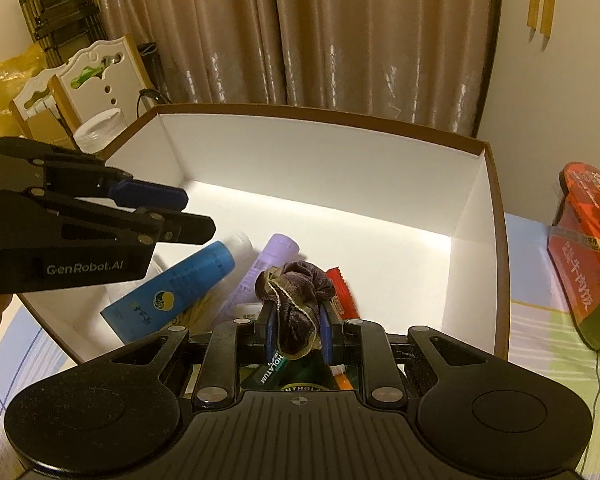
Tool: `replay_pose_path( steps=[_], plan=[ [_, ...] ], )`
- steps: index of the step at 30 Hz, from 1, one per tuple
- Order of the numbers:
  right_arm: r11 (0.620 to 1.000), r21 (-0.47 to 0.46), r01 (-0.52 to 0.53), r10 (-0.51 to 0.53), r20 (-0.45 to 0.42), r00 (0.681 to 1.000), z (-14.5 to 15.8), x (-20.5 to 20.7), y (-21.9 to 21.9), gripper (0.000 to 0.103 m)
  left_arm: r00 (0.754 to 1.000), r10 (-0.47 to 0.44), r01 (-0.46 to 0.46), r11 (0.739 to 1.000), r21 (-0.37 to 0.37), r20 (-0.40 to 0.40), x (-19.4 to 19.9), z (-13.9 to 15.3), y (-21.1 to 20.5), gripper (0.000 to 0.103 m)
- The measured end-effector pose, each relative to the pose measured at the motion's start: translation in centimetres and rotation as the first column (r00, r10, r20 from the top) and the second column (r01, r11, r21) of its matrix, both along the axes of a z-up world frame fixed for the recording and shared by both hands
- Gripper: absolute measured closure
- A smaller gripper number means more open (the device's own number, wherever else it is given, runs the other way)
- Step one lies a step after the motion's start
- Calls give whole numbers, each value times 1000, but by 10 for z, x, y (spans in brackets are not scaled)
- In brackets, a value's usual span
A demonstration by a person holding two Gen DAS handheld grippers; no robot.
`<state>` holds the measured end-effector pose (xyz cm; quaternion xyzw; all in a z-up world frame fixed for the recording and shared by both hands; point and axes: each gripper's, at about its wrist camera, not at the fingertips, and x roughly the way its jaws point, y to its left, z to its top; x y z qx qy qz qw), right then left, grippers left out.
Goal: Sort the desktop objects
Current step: 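Open the left tool to drop the lotion tube while the right tool drops the scrunchie into the box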
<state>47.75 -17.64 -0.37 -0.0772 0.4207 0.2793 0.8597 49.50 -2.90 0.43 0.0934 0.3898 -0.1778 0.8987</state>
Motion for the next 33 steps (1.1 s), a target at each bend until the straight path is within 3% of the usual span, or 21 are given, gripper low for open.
replay_pose_path(
  steps=[7, 9, 10, 11, 13, 22, 33],
  plan=[
    [1000, 8, 9, -9, 10, 1000, 1, 1, 0, 83, 1000, 14, -14, 1000, -5, 10, -3, 3, 5, 77],
    [1000, 21, 14, -14, 12, 1000, 2, 1, -2, 51, 1000, 17, -17, 1000, -7, 16, -4, 4, 6, 73],
    [999, 27, 27, -27, 21, 999, 4, 1, -3, 10, 1000, 19, -19, 1000, -7, 19, -5, 5, 6, 69],
    [999, 43, 27, -29, 36, 999, 6, -1, -4, 6, 1000, 21, -21, 1000, -7, 22, -5, 6, 6, 64],
    [998, 51, 20, -23, 51, 998, 10, -3, -5, 6, 999, 24, -24, 1000, -3, 29, -6, 7, 6, 59],
    [1000, 18, -4, 3, 68, 998, 12, -11, -3, 6, 998, 38, -39, 999, 0, 41, -12, 13, 9, 58],
    [1000, 22, -7, 4, 100, 995, 31, -30, -10, 6, 996, 56, -56, 998, -5, 67, -32, 31, 15, 45]
  ],
)
